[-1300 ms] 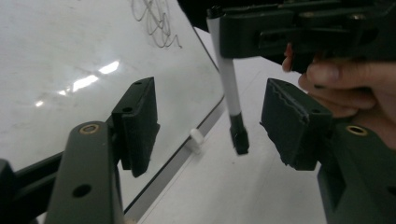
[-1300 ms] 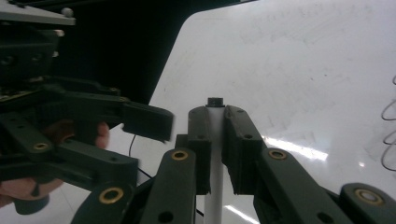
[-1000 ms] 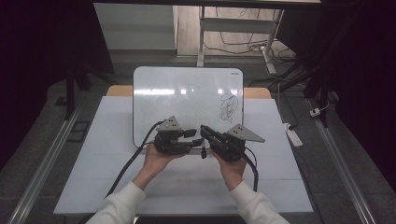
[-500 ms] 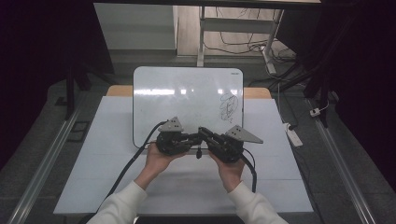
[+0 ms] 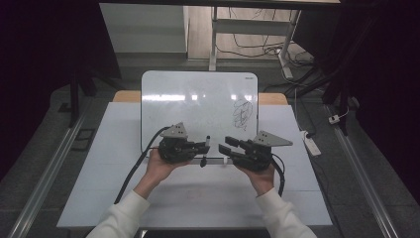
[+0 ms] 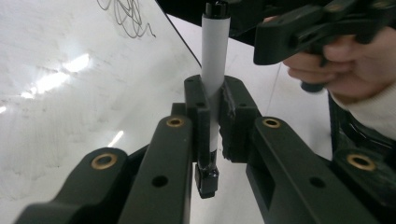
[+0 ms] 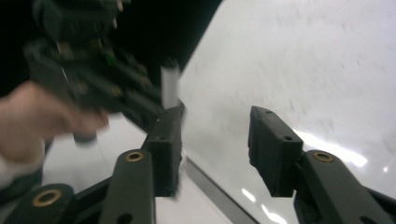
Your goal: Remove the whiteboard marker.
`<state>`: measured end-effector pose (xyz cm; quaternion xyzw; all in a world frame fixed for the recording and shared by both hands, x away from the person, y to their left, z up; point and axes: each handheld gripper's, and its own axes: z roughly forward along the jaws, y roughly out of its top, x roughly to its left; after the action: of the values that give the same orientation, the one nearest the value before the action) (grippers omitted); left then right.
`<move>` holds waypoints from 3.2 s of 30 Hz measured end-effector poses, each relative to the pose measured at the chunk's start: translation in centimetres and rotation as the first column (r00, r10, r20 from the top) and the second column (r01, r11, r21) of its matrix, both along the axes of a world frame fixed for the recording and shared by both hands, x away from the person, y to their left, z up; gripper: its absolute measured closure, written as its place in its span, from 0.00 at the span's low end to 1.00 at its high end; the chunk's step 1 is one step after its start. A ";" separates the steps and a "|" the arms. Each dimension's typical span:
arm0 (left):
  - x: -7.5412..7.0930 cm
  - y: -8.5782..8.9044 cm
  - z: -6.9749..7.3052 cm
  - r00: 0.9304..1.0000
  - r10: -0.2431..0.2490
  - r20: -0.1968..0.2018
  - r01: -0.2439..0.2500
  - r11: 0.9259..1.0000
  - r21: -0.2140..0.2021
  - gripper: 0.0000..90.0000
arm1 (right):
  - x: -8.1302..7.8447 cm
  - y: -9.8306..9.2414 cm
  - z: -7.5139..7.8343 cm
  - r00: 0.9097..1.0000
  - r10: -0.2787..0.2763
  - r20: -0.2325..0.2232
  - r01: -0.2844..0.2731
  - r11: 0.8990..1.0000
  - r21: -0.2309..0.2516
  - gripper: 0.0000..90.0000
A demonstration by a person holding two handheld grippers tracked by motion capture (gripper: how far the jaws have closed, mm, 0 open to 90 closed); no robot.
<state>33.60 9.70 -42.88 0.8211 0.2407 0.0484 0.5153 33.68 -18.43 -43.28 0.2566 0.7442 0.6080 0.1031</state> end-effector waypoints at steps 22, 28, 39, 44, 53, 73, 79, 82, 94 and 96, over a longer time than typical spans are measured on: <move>0.4 -0.6 -0.9 0.981 -0.177 -0.075 0.178 0.984 0.008 0.91 | 0.8 1.9 -3.0 0.936 0.343 -0.083 -0.352 0.903 -0.246 0.54; 0.4 -1.1 -1.2 0.974 -0.208 -0.088 0.210 0.978 0.019 0.91 | 0.8 3.0 -3.4 0.905 0.412 -0.104 -0.424 0.867 -0.262 0.63; 0.3 -1.5 -1.2 0.966 -0.243 -0.089 0.245 0.969 0.013 0.91 | 0.8 3.9 -3.8 0.870 0.476 -0.133 -0.493 0.824 -0.279 0.81; 0.3 -1.8 -1.4 0.962 -0.258 -0.092 0.259 0.966 0.006 0.91 | 0.8 4.1 -4.0 0.858 0.490 -0.156 -0.514 0.816 -0.265 0.81; 0.1 -2.0 -1.4 0.967 -0.248 -0.065 0.250 0.968 0.022 0.90 | 0.9 4.4 -4.3 0.864 0.462 -0.197 -0.499 0.836 -0.228 0.83; -1.3 0.9 0.3 1.000 0.014 0.017 -0.016 0.995 0.096 0.37 | 1.2 2.9 -3.5 0.961 0.256 -0.104 -0.271 0.948 -0.167 0.87; -3.7 3.3 -0.1 0.992 0.115 0.043 -0.120 0.982 0.149 0.34 | 1.5 1.8 -3.0 0.977 0.203 -0.070 -0.211 0.967 -0.146 0.86; -4.7 4.2 -0.5 0.989 0.140 0.042 -0.145 0.977 0.156 0.33 | 1.6 1.2 -2.6 0.984 0.172 -0.048 -0.177 0.974 -0.139 0.87; -7.8 9.4 -4.2 0.950 0.311 0.006 -0.310 0.946 0.097 0.35 | 2.3 -2.0 -1.1 0.999 0.045 0.019 -0.043 0.996 -0.077 0.86; -8.3 10.6 -5.3 0.938 0.344 -0.030 -0.341 0.937 0.072 0.36 | 2.4 -2.6 -0.9 0.999 0.024 0.030 -0.022 0.997 -0.068 0.86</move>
<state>25.30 20.31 -48.16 0.7840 0.3890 0.1281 0.4666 36.09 -20.99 -44.13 0.2351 0.7656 0.5874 0.1163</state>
